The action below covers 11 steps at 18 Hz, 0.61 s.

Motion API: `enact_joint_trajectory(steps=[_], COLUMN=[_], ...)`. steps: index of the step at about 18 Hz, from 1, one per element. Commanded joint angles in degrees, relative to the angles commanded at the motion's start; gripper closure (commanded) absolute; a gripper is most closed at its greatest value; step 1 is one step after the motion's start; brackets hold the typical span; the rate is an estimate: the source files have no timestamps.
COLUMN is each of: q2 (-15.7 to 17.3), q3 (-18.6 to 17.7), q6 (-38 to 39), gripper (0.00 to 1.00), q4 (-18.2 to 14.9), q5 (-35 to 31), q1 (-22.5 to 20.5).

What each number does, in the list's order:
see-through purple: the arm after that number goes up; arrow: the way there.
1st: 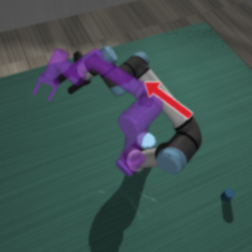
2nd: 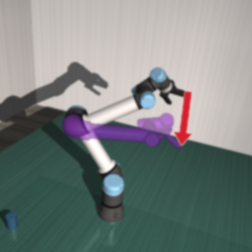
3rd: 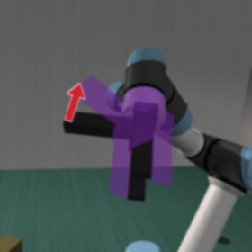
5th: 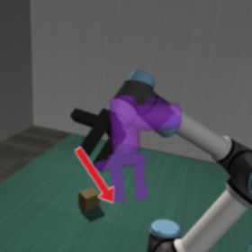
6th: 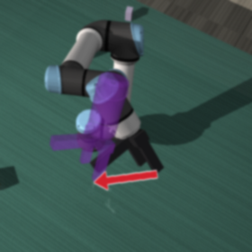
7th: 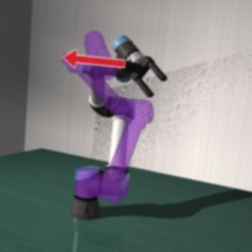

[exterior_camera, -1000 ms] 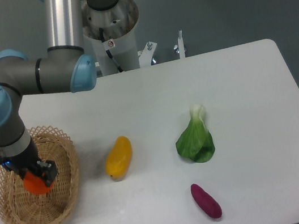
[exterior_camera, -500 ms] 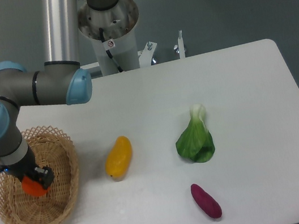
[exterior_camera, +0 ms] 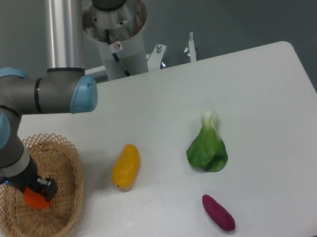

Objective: Place the orange in the basket
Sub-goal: 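Lower the orange into the wicker basket, then open the gripper to release the orange in the basket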

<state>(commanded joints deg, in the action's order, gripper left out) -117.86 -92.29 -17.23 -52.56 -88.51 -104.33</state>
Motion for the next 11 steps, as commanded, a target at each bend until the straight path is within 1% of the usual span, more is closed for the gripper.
enact_joint_trajectory(steps=[1, 3, 4, 5, 6, 11], q2=[0.09, 0.00, 0.00, 0.00, 0.00, 0.35], q3=[0.00, 0.00, 0.00, 0.00, 0.00, 0.09], q6=[0.00, 0.00, 0.09, 0.00, 0.00, 0.17], gripper=[0.33, 0.31, 0.25, 0.09, 0.01, 0.00], q4=[0.00, 0.00, 0.00, 0.00, 0.00, 0.00], q5=[0.00, -0.09, 0.00, -0.09, -0.09, -0.09], q1=[0.00, 0.00, 0.00, 0.00, 0.00, 0.00])
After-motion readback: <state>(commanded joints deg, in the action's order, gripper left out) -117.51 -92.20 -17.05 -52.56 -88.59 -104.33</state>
